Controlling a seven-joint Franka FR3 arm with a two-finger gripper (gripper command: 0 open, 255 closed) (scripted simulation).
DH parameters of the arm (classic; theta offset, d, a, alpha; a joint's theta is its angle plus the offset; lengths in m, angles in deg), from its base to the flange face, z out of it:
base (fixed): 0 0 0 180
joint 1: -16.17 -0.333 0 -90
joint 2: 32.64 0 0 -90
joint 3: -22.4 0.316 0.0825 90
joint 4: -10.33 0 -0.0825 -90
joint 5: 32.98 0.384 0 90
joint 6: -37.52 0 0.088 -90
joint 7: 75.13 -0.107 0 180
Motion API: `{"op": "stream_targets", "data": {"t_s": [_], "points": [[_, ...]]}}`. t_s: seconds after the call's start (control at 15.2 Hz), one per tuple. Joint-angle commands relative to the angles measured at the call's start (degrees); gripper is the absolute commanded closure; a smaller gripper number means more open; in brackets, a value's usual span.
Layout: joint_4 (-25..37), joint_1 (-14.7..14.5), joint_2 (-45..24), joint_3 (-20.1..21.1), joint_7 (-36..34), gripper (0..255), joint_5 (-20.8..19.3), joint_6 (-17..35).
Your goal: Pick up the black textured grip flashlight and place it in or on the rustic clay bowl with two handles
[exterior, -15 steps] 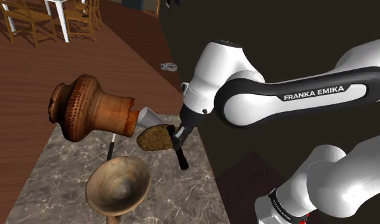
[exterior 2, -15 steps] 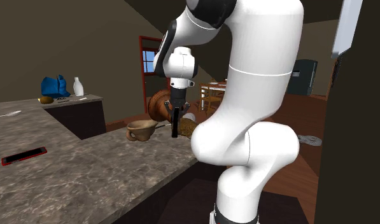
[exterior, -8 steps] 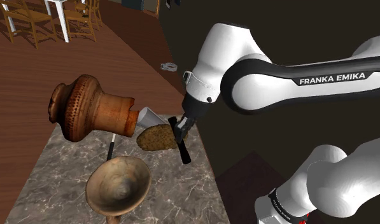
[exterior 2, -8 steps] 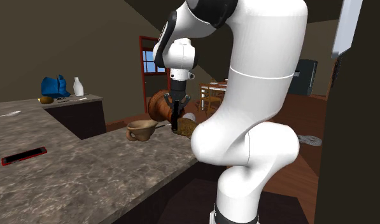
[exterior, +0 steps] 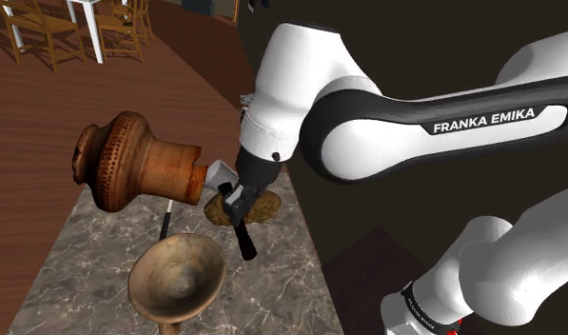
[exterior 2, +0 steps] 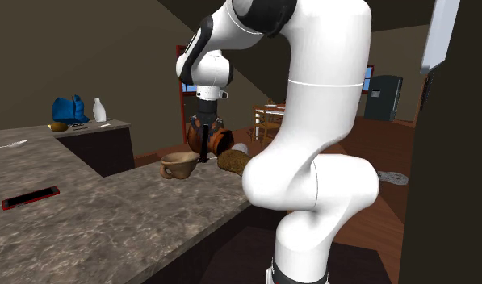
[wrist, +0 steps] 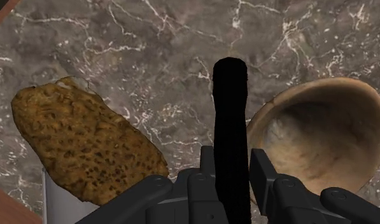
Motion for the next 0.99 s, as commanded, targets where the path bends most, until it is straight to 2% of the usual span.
{"op": "stream_targets", "data": {"t_s": [0.0,0.26,0.46,0.92], "points": [[3.6,-0.7,-3.1,1.9,-3.8,255,-1.9,-0.4],[11.4,-2.6,-10.9,4.9,-11.4,255,-7.4,-1.1],[17.9,-5.2,-16.9,6.1,-16.8,255,-12.0,-2.4],[14.4,-5.6,-18.8,5.8,-17.4,255,-13.3,2.6]]}}
